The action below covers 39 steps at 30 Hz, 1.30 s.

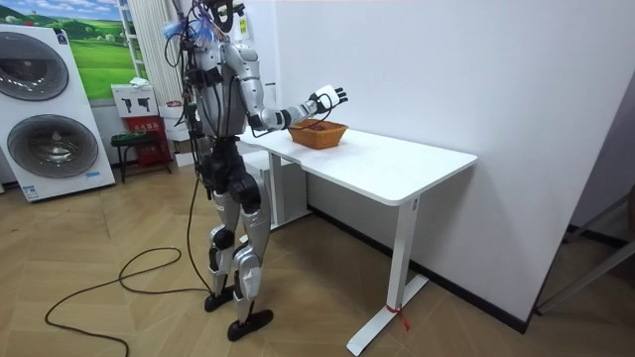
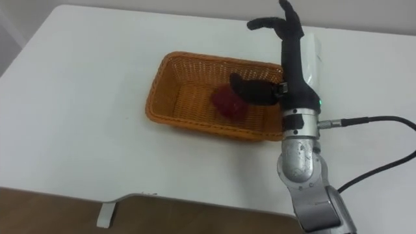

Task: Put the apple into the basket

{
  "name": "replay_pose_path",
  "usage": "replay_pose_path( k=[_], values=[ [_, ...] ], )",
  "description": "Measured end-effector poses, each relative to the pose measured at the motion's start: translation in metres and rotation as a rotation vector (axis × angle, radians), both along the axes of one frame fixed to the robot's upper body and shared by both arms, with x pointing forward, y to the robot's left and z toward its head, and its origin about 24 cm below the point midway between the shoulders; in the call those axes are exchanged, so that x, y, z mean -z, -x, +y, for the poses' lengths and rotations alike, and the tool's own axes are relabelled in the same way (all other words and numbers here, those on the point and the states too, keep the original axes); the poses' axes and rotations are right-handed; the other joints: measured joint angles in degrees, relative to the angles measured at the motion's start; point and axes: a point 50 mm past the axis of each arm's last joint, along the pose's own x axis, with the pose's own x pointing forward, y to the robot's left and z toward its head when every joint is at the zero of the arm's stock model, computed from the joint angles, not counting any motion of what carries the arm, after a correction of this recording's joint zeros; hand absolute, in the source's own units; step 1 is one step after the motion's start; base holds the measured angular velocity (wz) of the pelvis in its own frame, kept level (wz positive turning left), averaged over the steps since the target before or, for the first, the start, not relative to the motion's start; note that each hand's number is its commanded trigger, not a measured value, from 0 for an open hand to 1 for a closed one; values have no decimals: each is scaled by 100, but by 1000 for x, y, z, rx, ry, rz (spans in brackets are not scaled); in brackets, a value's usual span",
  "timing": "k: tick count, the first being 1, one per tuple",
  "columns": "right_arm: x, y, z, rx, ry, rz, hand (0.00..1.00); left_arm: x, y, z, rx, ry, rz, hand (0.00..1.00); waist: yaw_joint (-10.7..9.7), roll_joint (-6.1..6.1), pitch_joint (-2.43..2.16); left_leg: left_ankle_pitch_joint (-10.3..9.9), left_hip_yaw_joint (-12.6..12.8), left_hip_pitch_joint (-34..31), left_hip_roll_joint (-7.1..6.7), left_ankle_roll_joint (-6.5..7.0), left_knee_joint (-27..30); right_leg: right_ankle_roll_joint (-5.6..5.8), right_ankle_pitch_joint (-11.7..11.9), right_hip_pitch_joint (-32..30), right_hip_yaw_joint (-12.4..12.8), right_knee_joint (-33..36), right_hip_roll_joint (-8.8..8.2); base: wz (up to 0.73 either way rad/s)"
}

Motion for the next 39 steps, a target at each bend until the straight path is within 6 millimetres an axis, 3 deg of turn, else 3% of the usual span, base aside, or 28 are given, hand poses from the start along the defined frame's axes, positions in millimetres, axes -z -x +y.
replay_pose_path(
  k=[13, 16, 22, 28, 30, 37, 39],
  values=[
    [5, 0, -5, 13, -61, 28, 0, 0, 0, 1, -9, -4, -2, 0, -67, -3, -2, 3, -17, 57, -2, -5, 1, -1, 1, 60, 14, 2, -5, 0],
    [4, 0, -19, 73, -78, 18, 0, 0, 4, 2, -19, -9, 3, 0, -134, -6, -6, 4, -23, 55, -11, -4, 3, -1, 1, 63, -6, 7, -15, 1],
    [-13, 10, -79, 390, -268, -133, 0, -2, 23, 15, -100, -40, 14, 0, -371, -62, -61, 3, -2, 87, -15, -3, 6, -1, 1, 104, -16, 5, -17, 1],
    [1, 48, -153, 830, -492, -245, 0, -5, 54, 27, -183, -83, 60, 0, -684, -57, -80, 3, 58, 98, -17, -3, 4, -1, 0, 96, 20, -1, -19, -4],
    [16, 74, -177, 1005, -586, -247, 0, -7, 64, 31, -213, -97, 72, 0, -819, -45, -85, 3, 55, 98, -14, -3, 9, -1, 0, 101, 8, 7, -17, -2],
    [64, 134, -219, 1442, -836, -213, 0, -9, 69, 36, -226, -118, 77, 0, -1090, -41, -63, 1, 74, 47, -29, 0, 62, -3, -3, 86, 41, 31, -35, 0],
    [89, 155, -226, 1591, -971, -166, 0, -11, 64, 40, -223, -132, 61, 0, -1134, -46, -61, 3, 78, 48, -33, 4, 27, -1, -5, 81, 66, 38, -32, 0]
  ],
)
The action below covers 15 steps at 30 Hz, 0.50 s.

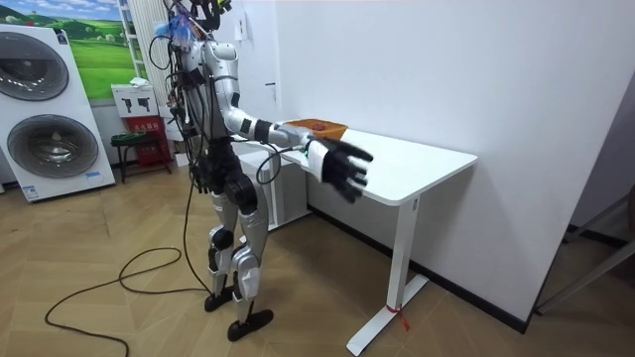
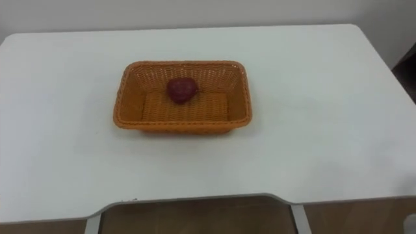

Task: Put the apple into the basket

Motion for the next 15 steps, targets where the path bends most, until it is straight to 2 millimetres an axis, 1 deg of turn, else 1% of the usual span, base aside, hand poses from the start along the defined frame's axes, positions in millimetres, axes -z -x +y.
replay_pose_path(
  k=[1, 3, 5, 7, 8, 9, 10, 12, 13, 15],
  values=[
    [7, 5, 0, 23, -37, 4, 0, 0, -1, 0, 6, -2, 1, 0, -1, 0, -1, 2, 7, 8, 0, 3, -6, 0, 0, -1, 12, 5, 2, -6],
    [30, 23, 4, 93, -156, 34, 0, -1, -4, 0, 10, -4, -6, 0, -7, 23, -8, 3, 24, -3, -2, 5, -4, 0, 0, -39, 46, 34, 2, -7],
    [43, 32, 7, 119, -212, 69, 0, -1, -5, 0, 9, -4, -7, 0, -14, 49, -1, 6, 35, -52, -6, 9, 27, 3, -4, -95, 66, 69, -1, -2],
    [62, 48, 14, 144, -287, 140, 0, -1, -4, 1, 0, -5, -1, 0, -15, 49, -1, 8, 31, -52, -10, 13, 38, 7, -7, -92, 79, 65, -9, 0],
    [67, 54, 16, 152, -309, 159, 0, -1, -4, 1, -1, -5, 0, 0, -15, 49, -1, 8, 31, -52, -10, 13, 38, 7, -8, -88, 77, 58, -11, 0],
    [78, 64, 21, 166, -365, 188, 0, -1, -5, 1, -1, -5, 1, 0, 1, 38, -2, 8, 31, -53, -12, 13, 36, 8, -10, -83, 83, 53, -11, 0],
    [84, 69, 25, 170, -396, 205, 0, 0, -5, 1, -1, -4, 2, 0, 10, 33, -3, 9, 29, -54, -12, 13, 34, 9, -11, -83, 88, 52, -11, 0],
    [102, 82, 42, 159, -506, 258, 0, 0, -4, -1, -3, 2, 5, 0, 43, 44, -1, 9, 40, -54, -15, 13, 36, 10, -18, -92, 193, 58, -2, -2],
    [106, 85, 46, 150, -528, 269, 0, 0, -4, -1, -4, 4, 6, 0, 56, 50, -1, 8, 46, -54, -15, 13, 36, 10, -19, -94, 231, 57, 3, -6],
    [118, 94, 61, 111, -601, 306, 0, 1, -6, -1, 0, 5, 21, 0, 122, 76, -2, 8, 51, -44, -13, 13, 26, 9, -21, -94, 255, 57, 8, -2]
  ],
)
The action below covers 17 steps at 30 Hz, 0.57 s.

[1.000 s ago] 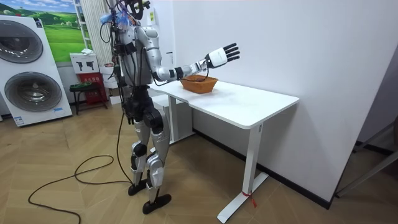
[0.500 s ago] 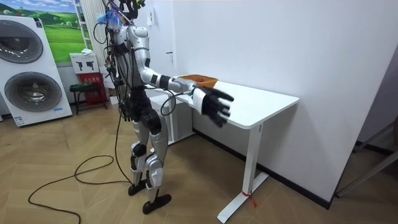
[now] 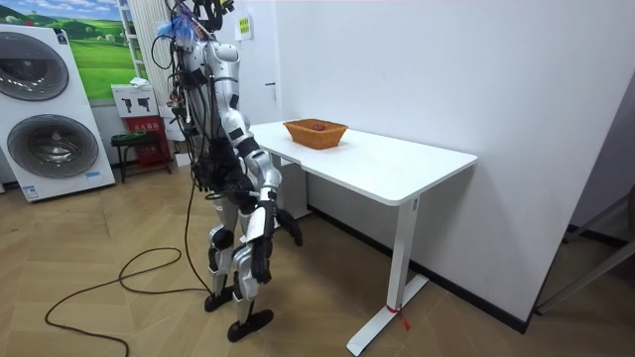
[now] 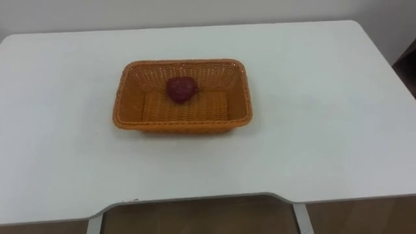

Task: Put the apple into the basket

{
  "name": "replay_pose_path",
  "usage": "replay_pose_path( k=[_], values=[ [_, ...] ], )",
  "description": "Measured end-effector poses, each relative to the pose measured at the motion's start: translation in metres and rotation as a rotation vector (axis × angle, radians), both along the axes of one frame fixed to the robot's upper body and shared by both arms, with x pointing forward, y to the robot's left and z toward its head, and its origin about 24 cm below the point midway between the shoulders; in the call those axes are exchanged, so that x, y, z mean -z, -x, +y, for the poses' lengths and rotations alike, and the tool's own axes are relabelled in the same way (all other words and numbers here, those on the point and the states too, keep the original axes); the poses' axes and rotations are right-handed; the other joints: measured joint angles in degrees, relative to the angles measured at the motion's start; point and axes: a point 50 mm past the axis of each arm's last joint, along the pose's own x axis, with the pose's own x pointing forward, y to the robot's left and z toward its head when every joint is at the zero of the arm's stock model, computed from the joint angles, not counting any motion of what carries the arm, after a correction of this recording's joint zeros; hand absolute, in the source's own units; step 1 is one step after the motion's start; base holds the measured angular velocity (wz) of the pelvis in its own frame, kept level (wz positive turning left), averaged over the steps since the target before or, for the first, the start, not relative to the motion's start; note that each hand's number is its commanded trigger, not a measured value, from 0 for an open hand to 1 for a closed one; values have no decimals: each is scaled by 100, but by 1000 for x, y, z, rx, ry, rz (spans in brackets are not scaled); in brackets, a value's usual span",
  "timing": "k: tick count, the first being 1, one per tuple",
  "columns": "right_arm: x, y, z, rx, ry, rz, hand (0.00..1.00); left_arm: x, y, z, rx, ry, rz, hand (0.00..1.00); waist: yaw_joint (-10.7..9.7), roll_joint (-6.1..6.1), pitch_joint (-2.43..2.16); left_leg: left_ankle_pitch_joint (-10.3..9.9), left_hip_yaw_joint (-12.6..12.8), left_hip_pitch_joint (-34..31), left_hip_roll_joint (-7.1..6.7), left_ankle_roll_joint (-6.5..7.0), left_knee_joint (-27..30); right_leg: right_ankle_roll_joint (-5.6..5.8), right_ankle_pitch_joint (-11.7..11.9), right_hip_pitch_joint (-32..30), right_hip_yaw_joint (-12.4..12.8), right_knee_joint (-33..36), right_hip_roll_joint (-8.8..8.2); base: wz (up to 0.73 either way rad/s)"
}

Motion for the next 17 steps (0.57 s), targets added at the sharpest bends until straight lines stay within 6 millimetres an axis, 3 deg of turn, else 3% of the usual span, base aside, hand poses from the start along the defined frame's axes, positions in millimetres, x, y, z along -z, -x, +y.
replay_pose_path(
  k=[4, 6, 8, 17],
  values=[
    [15, 13, 19, -166, -121, 78, 0, 1, -2, -1, 17, 20, 19, 0, 69, 15, 6, 0, -3, 33, 1, 0, 8, -2, -1, 24, -1, 17, -1, 0],
    [23, 16, 29, -335, -208, 127, 0, 2, -3, -3, 24, 31, 31, 0, 61, 35, 26, -1, -4, 45, 4, -1, 7, -6, -5, 32, 0, 14, 0, 0],
    [28, 17, 36, -463, -277, 161, 0, 2, -1, -4, 23, 42, 43, 0, 87, 5, 13, -2, -6, 56, 4, -1, 4, -7, -5, 38, -3, 18, 1, 0],
    [39, 21, 53, -860, -485, 258, 0, 4, 5, -6, 7, 52, 95, 0, 186, 21, 26, -3, -10, 150, 1, 1, -42, -5, -9, 25, 2, 13, 0, -2]
  ],
)
